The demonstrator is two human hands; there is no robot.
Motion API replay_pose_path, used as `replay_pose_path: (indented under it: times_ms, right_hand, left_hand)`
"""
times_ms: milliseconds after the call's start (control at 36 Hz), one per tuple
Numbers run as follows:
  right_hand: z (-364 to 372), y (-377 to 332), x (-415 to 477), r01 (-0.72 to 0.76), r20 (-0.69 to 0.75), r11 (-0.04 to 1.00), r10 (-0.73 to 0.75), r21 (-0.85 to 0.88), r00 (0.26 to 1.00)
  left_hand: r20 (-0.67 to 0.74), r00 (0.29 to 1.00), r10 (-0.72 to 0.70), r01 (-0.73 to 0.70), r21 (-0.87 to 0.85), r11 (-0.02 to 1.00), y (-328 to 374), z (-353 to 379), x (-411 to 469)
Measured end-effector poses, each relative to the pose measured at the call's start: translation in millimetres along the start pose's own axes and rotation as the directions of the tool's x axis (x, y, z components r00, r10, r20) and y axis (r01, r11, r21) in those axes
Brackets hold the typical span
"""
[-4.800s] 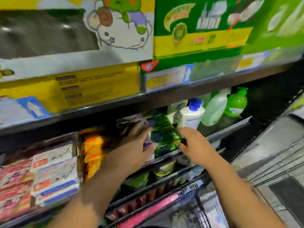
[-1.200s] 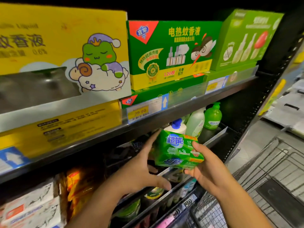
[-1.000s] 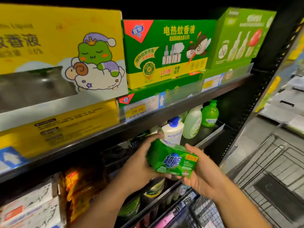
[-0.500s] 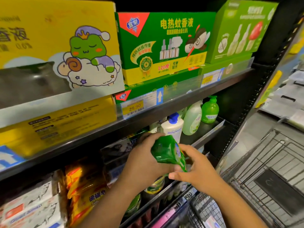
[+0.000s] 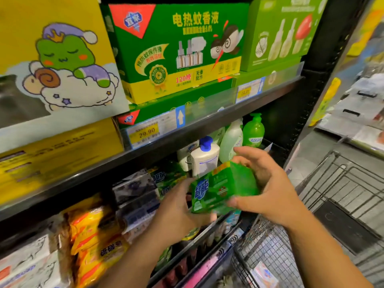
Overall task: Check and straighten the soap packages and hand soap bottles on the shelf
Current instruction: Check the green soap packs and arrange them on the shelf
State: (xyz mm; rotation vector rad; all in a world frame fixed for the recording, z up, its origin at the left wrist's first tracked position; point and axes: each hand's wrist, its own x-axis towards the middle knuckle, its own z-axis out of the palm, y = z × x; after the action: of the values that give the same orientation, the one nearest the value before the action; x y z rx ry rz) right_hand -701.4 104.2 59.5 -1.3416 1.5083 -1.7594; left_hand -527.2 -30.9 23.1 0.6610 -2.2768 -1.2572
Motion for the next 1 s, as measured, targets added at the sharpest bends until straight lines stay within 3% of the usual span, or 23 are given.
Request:
replay_pose_path:
  times_ms: [83,250,361,417,500,583,694,750,889,944,1000]
  right_hand:
    - [8.4,-5.8,-2.5,0.021,0.067,0.993,-0.013,-0.118,0.998]
    - [-9.7,5.0,3.1,0.017,0.083,0.986,-0.003,-0.167,0.997]
    - [-7.8,12.2,6.2,-0.088,0.053,0.995,0.085,0.057,0.995]
    - [-4.6,17.1,8.9,-0.184,0.038,0.966,0.18,0.183,0.983]
    - [2.9,18.9,13.9,-0.399,0.015,0.905,0.401,0.148,0.916]
    - [10.8,20.3,13.2,-0.641,0.051,0.767,0.641,-0.006,0.766]
    - [14.4,24.4,10.2,-0.734,0.106,0.679,0.732,-0.023,0.674]
    - [12.6,24.1,14.6,-0.717,0.12,0.697,0.714,-0.018,0.69]
    - [-7.1,15.7,25.1,-0.396,0.118,0.914,0.385,0.085,0.915]
    - [-15.9,13.4,26.1,-0.284,0.15,0.948,0.262,0.145,0.953]
    - [-21.8,14.0,24.7,-0.254,0.254,0.945,0.199,0.205,0.947]
  left_hand:
    - [-0.001,1.0,-0.027,0.027,-0.156,0.987,-2.1,2.5,0.2]
    - [-0.127,0.992,0.0,-0.02,-0.157,0.987,-4.2,-20.0,1.8]
    - [-0.073,0.996,-0.048,0.029,-0.242,0.97,6.6,-32.2,4.2]
    - [-0.027,0.992,-0.124,0.105,-0.37,0.923,17.4,-33.7,4.9]
    - [0.068,0.94,-0.333,0.327,-0.452,0.83,34.0,-33.1,7.1]
    - [0.219,0.826,-0.519,0.563,-0.355,0.747,42.3,-31.6,4.6]
    - [0.278,0.743,-0.608,0.668,-0.272,0.693,42.7,-30.9,6.4]
    - [0.277,0.764,-0.582,0.644,-0.285,0.71,40.9,-32.8,8.4]
    - [0.167,0.917,-0.363,0.399,-0.41,0.82,42.1,-42.4,10.8]
    - [0.021,0.98,-0.196,0.195,-0.27,0.943,35.1,-45.4,10.5]
    - [-0.1,0.995,-0.008,-0.003,-0.101,0.995,28.0,-46.2,7.9]
